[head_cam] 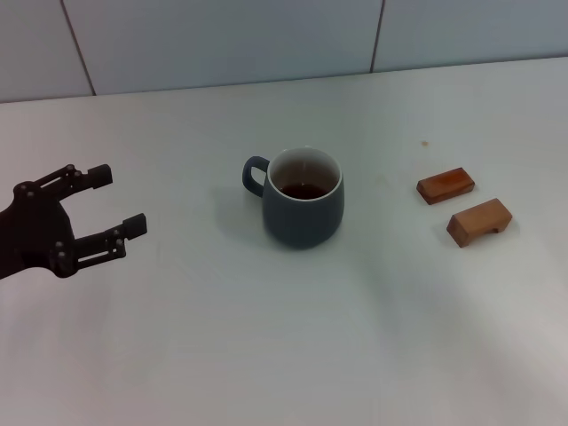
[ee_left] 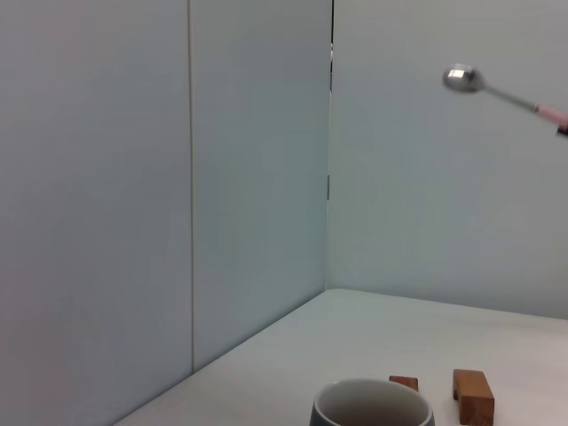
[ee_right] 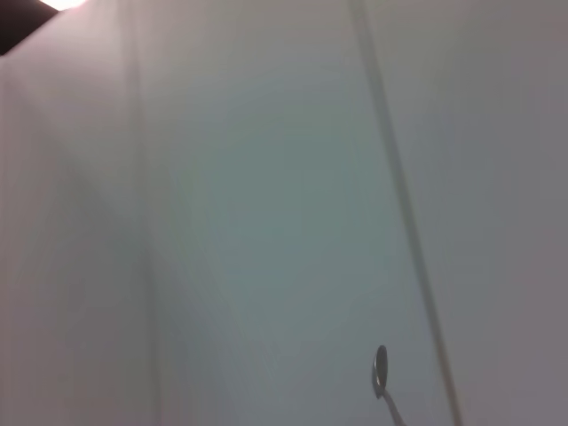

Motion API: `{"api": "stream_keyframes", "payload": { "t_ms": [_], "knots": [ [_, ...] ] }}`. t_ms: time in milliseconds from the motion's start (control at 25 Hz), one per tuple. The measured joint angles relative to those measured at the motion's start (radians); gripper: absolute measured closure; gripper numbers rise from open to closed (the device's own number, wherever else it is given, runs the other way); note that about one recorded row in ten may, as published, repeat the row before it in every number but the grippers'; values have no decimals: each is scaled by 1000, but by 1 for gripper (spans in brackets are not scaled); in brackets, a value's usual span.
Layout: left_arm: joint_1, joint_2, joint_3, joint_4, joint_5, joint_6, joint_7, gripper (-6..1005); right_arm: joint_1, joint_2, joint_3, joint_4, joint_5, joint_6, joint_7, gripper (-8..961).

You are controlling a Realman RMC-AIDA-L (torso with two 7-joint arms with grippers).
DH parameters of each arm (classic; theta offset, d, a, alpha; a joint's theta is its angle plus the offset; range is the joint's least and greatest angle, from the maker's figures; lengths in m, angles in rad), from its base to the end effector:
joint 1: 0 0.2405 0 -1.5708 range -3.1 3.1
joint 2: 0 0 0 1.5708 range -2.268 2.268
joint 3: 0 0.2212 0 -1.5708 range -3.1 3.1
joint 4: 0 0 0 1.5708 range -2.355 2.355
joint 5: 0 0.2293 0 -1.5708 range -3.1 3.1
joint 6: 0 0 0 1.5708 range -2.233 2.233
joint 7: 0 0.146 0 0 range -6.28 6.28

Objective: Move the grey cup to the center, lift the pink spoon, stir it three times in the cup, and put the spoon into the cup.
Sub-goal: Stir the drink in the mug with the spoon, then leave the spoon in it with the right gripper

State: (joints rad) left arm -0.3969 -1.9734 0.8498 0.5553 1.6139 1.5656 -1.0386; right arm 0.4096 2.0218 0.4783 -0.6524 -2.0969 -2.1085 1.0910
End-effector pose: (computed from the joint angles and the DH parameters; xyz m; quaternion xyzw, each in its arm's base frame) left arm -0.2736 0.3135 0.0455 -0.9210 -0.1119 -0.2992 0.2228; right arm 0.3207 0.2222 0.1538 -0.7458 0.1394 0.4825 0.4377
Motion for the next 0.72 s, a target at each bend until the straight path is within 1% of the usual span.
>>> {"api": "stream_keyframes", "payload": {
  "t_ms": [40, 120, 160, 200, 240, 280, 320, 360, 400, 440, 480, 520, 560, 600, 640, 680, 720],
  "knots": [
    [-1, 0, 0, 0, 0, 0, -1, 162, 13, -3, -21, -74, 20, -22, 53, 844],
    [-3, 0, -1, 0, 0, 1, -3, 162, 27, -4, -123, -242, 86, -42, 202, 844],
    [-4, 0, -1, 0, 0, 1, -4, 162, 28, -1, -255, -403, 148, -37, 357, 844],
    [-4, 0, -1, 0, 0, 1, -4, 162, 25, 2, -319, -483, 175, -29, 437, 844],
    [-5, 0, -1, 1, 0, 1, -7, 162, 25, 2, -319, -483, 175, -29, 437, 844],
    [-6, 0, -1, 1, 0, 1, -8, 162, 21, 4, -430, -639, 201, -22, 588, 844],
    [-6, 0, -1, 1, 0, 1, -8, 162, 21, 4, -430, -639, 201, -22, 588, 844],
    [-8, 1, -2, 1, 0, 0, -9, 162, 22, -3, -524, -761, 204, -18, 726, 844],
    [-8, 1, -2, 1, 0, 0, -9, 162, 24, -12, -574, -812, 200, -17, 794, 844],
    [-9, 1, -2, 1, 0, -1, -10, 162, 24, -12, -574, -812, 200, -17, 794, 844],
    [-9, 1, -2, 1, 0, -2, -10, 162, 29, -36, -667, -882, 192, -17, 924, 844],
    [-9, 1, -2, 1, 0, -2, -10, 162, 29, -36, -667, -882, 192, -17, 924, 844],
    [-9, 1, -2, 2, 0, -3, -10, 162, 37, -62, -736, -916, 189, -22, 1034, 844],
    [-9, 1, -2, 2, 0, -3, -10, 162, 37, -62, -736, -916, 189, -22, 1034, 844],
    [-10, 0, -2, 2, 0, -3, -11, 162, 44, -76, -767, -929, 188, -28, 1091, 844],
    [-10, -1, -2, 2, 0, -3, -11, 162, 63, -102, -814, -947, 187, -36, 1180, 844],
    [-10, -1, -2, 2, 0, -3, -11, 162, 63, -102, -814, -947, 187, -36, 1180, 844]
  ]
}}
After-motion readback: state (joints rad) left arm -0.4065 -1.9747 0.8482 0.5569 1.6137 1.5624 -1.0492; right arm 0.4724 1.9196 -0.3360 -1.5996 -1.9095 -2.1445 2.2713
